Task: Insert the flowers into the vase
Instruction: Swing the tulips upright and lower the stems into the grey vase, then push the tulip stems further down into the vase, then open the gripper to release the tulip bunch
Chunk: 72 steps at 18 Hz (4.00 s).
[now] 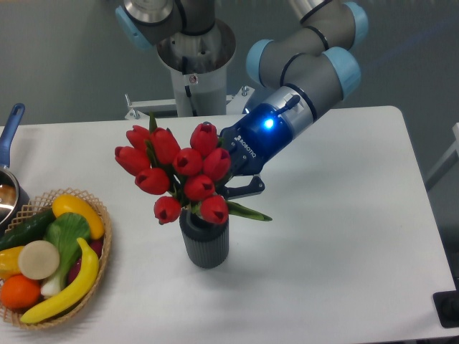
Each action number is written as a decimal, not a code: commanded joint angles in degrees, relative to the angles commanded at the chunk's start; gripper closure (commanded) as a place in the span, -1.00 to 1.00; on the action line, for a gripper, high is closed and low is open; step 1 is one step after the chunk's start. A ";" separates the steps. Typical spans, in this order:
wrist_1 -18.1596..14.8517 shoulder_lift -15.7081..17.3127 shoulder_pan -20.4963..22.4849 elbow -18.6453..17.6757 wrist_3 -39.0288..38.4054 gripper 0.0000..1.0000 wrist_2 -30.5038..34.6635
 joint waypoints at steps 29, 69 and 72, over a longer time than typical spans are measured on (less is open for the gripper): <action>-0.09 -2.81 0.18 -7.47 8.61 0.35 0.44; -0.18 -5.28 3.16 -10.46 18.81 -1.00 0.88; -0.09 -5.01 3.16 -10.90 18.90 -1.00 0.97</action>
